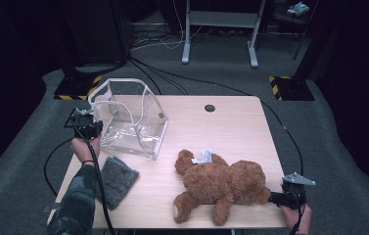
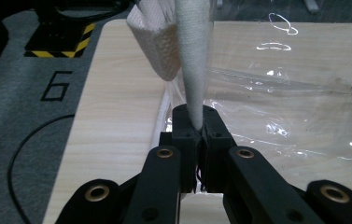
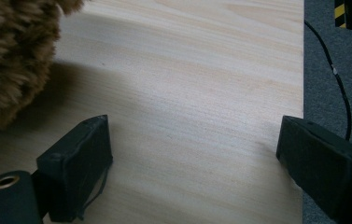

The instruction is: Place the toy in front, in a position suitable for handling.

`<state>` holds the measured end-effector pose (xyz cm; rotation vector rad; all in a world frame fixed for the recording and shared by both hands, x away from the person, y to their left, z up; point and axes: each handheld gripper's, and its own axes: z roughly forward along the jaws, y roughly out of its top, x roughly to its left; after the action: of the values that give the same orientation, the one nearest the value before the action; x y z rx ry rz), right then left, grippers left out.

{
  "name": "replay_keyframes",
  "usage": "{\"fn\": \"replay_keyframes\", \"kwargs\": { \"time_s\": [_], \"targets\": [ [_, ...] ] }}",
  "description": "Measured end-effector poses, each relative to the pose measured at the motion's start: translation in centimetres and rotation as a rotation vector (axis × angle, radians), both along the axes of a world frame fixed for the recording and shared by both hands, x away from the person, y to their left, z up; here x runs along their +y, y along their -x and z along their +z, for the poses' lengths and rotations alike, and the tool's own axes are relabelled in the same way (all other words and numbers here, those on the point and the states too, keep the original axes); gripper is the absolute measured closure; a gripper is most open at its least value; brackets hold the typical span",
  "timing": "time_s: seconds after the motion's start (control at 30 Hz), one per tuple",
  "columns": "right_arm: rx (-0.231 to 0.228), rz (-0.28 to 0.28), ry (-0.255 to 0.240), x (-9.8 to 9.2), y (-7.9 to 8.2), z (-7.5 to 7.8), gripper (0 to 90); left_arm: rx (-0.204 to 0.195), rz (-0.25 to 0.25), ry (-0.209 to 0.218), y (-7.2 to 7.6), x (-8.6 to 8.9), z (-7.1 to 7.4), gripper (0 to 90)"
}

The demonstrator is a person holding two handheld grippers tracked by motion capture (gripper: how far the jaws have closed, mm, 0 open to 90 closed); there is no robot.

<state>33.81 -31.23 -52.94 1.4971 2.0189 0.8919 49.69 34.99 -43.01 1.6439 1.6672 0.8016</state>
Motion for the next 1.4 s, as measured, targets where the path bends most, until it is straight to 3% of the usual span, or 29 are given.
{"fn": "replay_keyframes", "kwargs": {
  "time_s": [0.47, 0.67, 0.73, 0.9, 1.03, 1.23, 1.27, 1.33, 1.4],
  "targets": [
    [-0.001, 0.000, -0.001, 0.0, 0.0, 0.0, 9.9, -0.006, 0.068, 0.014, 2.4, 3.2, -0.2, 86.4],
    [-0.001, 0.000, -0.001, 0.0, 0.0, 0.0, 9.9, -0.003, 0.105, 0.037, 3.1, 4.0, -0.1, 86.0],
    [0.000, 0.000, -0.001, 0.0, 0.0, 0.0, 9.9, -0.009, 0.108, 0.025, 3.4, 4.0, 0.0, 84.3],
    [0.000, 0.000, -0.001, 0.0, 0.0, 0.0, 9.9, -0.034, 0.109, 0.006, 4.4, 3.7, 0.3, 53.8],
    [-0.001, 0.000, -0.001, 0.0, 0.0, 0.0, 9.9, -0.043, 0.076, 0.040, 5.8, 3.1, 0.5, 35.0],
    [0.000, 0.000, -0.001, 0.0, 0.0, 0.0, 9.9, -0.033, -0.025, 0.050, 7.4, 1.4, 0.1, 17.0],
    [0.000, 0.000, 0.000, 0.0, 0.0, 0.0, 9.9, -0.020, -0.044, 0.053, 7.6, 0.9, 0.1, 16.1],
    [0.001, 0.000, 0.000, 0.0, 0.0, 0.0, 9.9, -0.042, -0.080, 0.051, 8.1, 0.1, -0.1, 13.6],
    [0.001, 0.000, 0.000, 0.0, 0.0, 0.0, 9.9, -0.023, -0.112, 0.041, 8.3, -0.7, -0.2, 8.7]
  ]
}}
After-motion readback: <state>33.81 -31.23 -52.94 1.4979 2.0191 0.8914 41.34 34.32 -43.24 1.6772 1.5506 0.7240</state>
